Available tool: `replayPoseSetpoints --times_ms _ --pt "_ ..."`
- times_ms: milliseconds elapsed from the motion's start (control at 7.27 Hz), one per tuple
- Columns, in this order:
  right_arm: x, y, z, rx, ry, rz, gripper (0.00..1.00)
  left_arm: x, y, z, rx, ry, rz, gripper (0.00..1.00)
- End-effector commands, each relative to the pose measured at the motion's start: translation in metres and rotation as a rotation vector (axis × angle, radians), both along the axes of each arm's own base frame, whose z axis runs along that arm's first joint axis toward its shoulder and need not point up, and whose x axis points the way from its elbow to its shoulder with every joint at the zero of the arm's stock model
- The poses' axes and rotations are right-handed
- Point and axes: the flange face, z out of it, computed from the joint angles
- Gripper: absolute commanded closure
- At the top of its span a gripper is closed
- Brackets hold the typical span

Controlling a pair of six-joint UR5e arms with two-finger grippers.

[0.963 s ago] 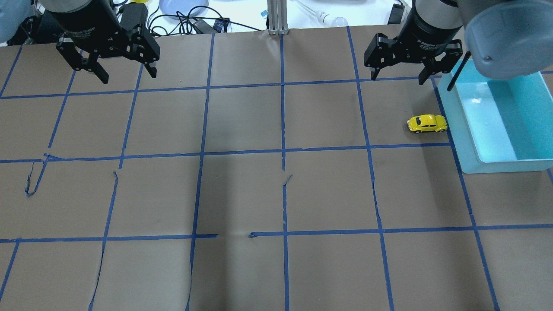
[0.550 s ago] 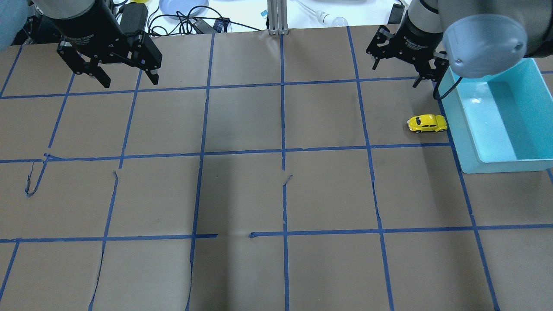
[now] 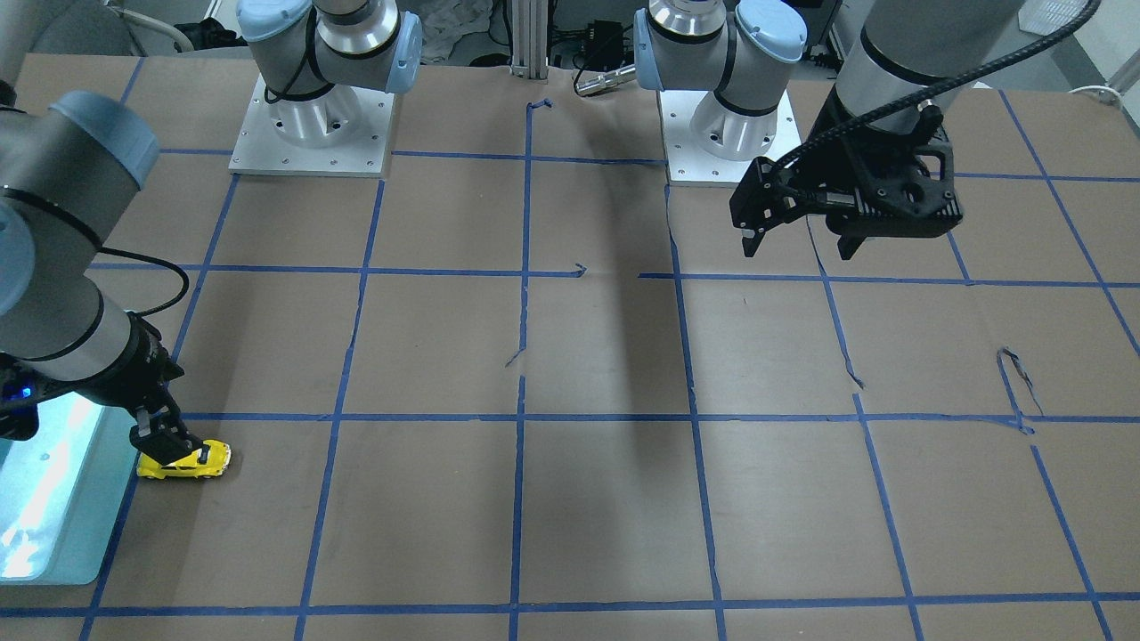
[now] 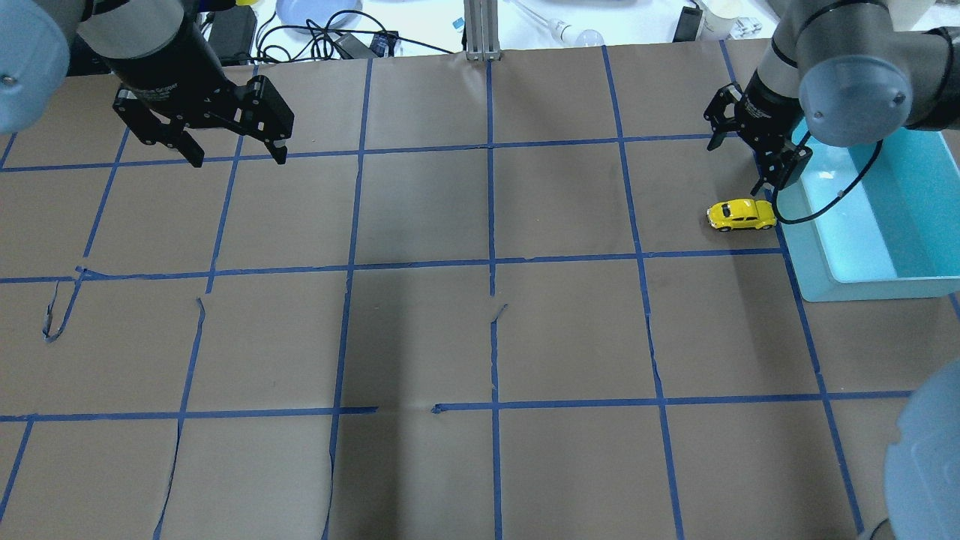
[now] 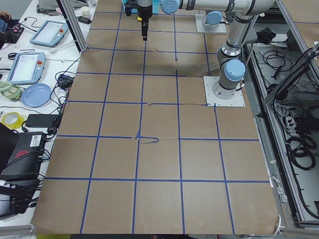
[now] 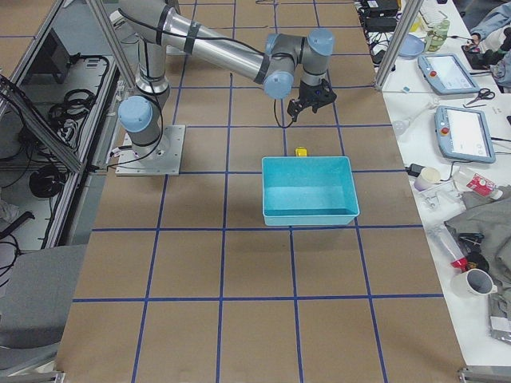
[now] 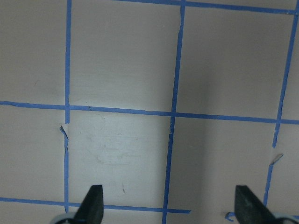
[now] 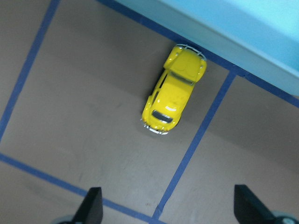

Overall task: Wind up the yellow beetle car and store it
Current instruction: 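Lower the right gripper onto the car beside the tray and grasp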

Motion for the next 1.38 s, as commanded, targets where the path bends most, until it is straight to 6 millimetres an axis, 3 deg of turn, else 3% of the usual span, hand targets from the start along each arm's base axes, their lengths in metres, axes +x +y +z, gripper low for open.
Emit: replayPoseSetpoints --times_ms 0,275,688,1100,1238 --pt "-0.018 0.000 -0.032 0.049 0.007 -0.281 0.00 -0.014 0.013 -0.007 -0.018 0.001 -0.032 0.00" --pt "-0.021 0.002 -0.066 0.082 0.032 -0.291 0.00 -0.010 0.012 -0.007 -0.022 -0.007 -0.024 0.00" --pt "-0.025 0.004 -0.096 -0.012 0.088 -0.288 0.04 -0.008 0.012 -0.008 -0.019 -0.007 -0.021 0.00" --pt "-0.027 -0.006 -0.111 -0.058 0.088 -0.289 0.04 -0.007 0.012 -0.010 -0.014 -0.010 -0.020 0.00" --pt "-0.028 -0.009 -0.111 -0.075 0.089 -0.293 0.13 -0.007 0.013 -0.010 -0.011 -0.012 -0.020 0.00"
